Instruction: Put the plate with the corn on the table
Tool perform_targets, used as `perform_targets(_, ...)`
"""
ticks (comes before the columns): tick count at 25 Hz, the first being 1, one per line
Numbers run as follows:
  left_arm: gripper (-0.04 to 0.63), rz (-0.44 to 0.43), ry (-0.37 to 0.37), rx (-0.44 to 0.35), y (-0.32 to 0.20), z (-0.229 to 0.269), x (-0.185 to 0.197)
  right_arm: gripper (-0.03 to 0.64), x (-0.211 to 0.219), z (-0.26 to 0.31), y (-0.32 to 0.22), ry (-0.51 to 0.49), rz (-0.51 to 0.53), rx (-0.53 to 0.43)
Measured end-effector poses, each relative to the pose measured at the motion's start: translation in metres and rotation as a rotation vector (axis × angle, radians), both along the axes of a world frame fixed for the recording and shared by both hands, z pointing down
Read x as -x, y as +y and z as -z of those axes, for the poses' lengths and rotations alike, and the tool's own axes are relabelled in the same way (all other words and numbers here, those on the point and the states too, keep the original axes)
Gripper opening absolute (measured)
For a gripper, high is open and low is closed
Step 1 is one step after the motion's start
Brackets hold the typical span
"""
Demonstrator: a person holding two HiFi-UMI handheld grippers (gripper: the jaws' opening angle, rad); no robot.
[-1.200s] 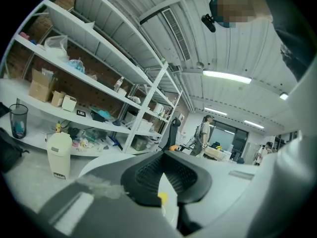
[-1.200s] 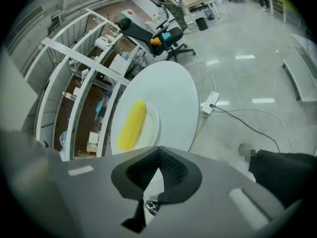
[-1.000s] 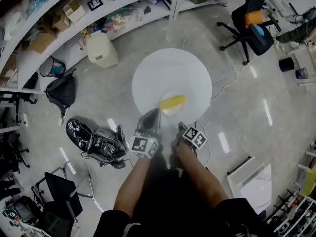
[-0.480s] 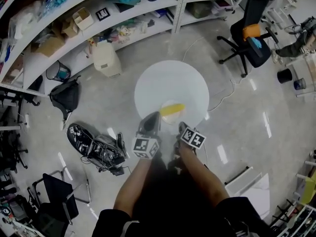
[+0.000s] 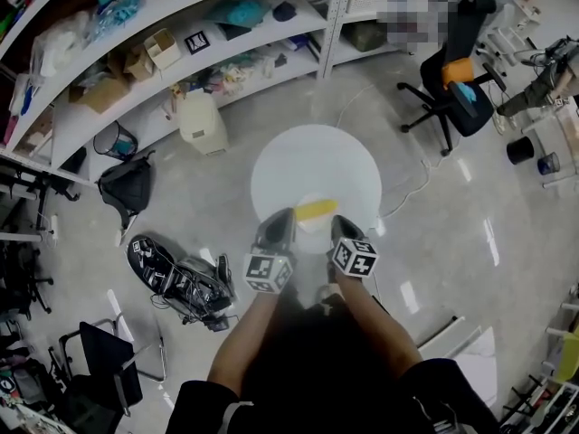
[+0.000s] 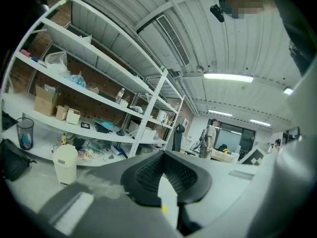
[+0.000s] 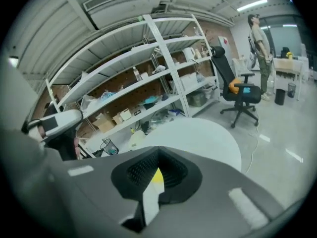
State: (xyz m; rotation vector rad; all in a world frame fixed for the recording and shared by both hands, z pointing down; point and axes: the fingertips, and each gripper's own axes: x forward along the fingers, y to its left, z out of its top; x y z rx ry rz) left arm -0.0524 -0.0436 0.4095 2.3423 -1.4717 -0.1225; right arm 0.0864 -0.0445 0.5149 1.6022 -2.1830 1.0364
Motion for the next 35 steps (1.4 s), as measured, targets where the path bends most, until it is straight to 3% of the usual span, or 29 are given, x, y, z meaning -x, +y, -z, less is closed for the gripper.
perform_targets(12, 0.005, 0.021, 0.002, -0.058, 0.005, 0.036, 0.006, 0.009, 0.013, 0.097, -0.001, 0.073, 0.111, -0.29)
perform_targets(35, 0.005, 0.036, -0.019, -0.064, 0.018, 0.039, 0.007, 0.008, 0.026, 0.119, -0.003, 0.102, 0.185, -0.392)
